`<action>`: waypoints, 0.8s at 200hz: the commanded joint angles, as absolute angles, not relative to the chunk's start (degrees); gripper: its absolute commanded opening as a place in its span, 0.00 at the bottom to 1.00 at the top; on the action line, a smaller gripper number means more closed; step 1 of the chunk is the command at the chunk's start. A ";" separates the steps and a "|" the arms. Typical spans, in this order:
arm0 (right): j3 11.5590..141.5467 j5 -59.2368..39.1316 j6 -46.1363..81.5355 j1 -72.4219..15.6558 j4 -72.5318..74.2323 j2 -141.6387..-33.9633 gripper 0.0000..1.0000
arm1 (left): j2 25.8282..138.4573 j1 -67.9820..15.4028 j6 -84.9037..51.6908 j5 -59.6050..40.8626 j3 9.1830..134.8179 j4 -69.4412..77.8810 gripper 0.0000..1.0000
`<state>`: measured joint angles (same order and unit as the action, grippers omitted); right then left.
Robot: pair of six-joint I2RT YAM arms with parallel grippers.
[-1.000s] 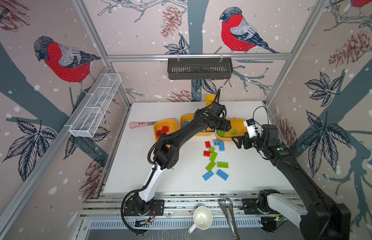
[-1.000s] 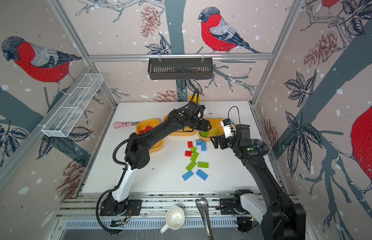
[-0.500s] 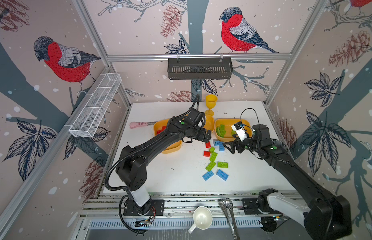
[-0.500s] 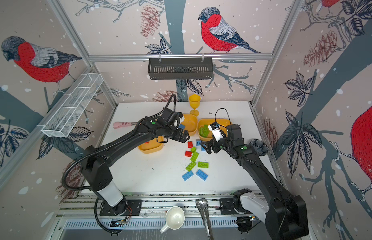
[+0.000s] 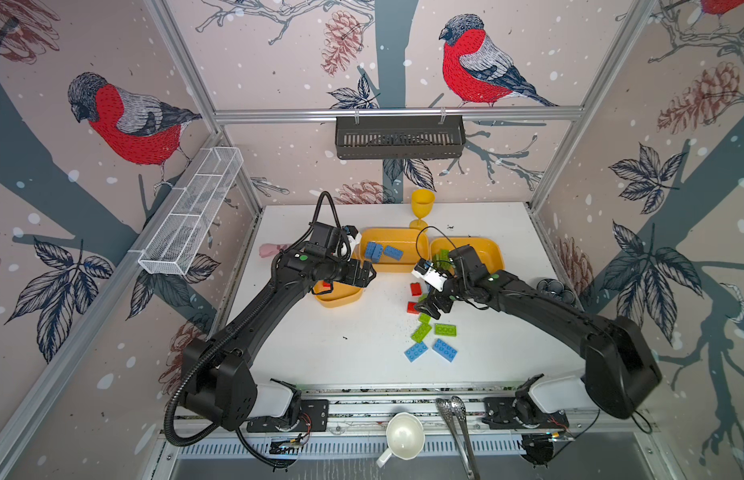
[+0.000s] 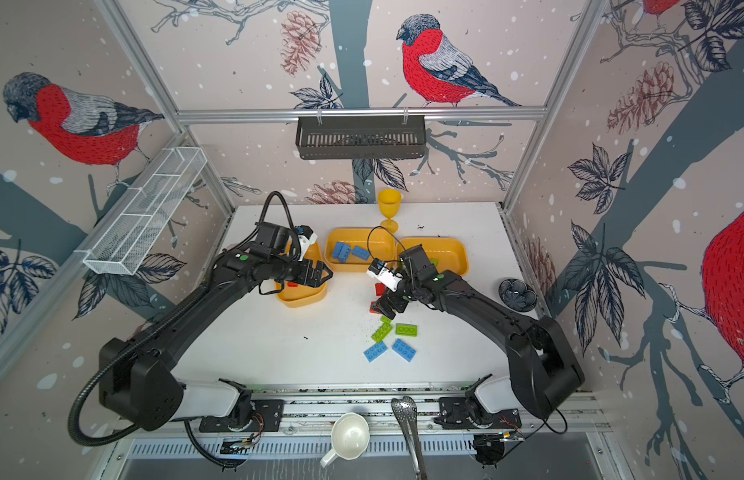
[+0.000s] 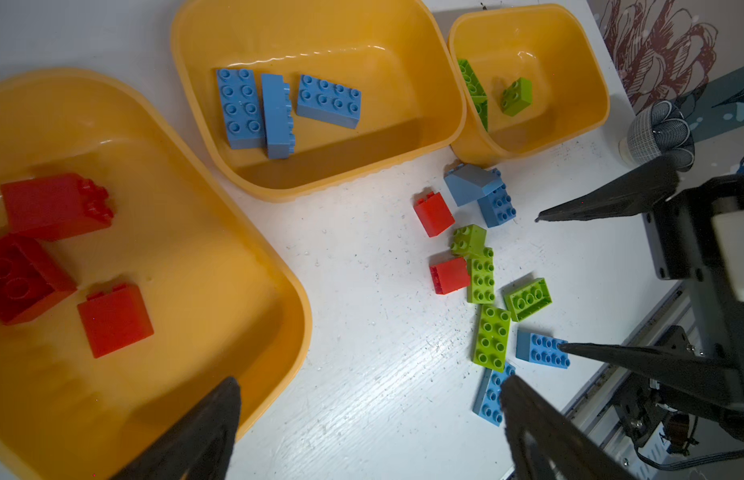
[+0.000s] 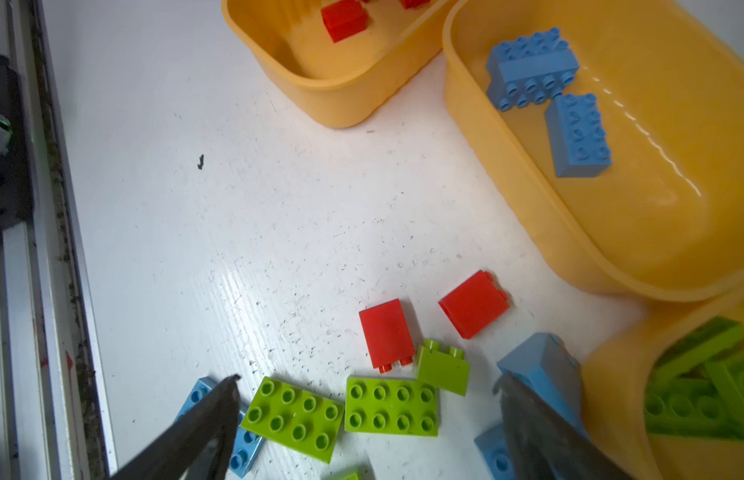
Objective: Sort the legos into containers by color
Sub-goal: 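Move the left gripper over the nearest bin while the right gripper grasps a red brick, then carry the red brick with the right gripper and drop it into the nearest bin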
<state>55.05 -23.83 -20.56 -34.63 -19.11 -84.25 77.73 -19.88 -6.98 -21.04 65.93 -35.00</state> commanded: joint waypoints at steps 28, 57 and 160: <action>60.12 -18.17 -26.23 -37.45 -23.32 -94.19 0.89 | 73.55 -14.12 -5.27 -26.69 61.54 -31.07 0.97; 63.22 -15.38 -27.84 -38.39 -24.64 -99.53 0.85 | 71.64 -13.20 -5.17 -26.23 59.89 -30.60 0.97; 70.22 -10.41 -29.40 -39.86 -31.29 -110.02 0.66 | 69.62 -11.74 -4.60 -25.13 57.92 -31.20 0.97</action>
<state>69.65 -12.14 -28.67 -39.66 -28.64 -109.06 70.08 -12.05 -5.93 -25.26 58.11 -31.75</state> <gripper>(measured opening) 0.663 0.967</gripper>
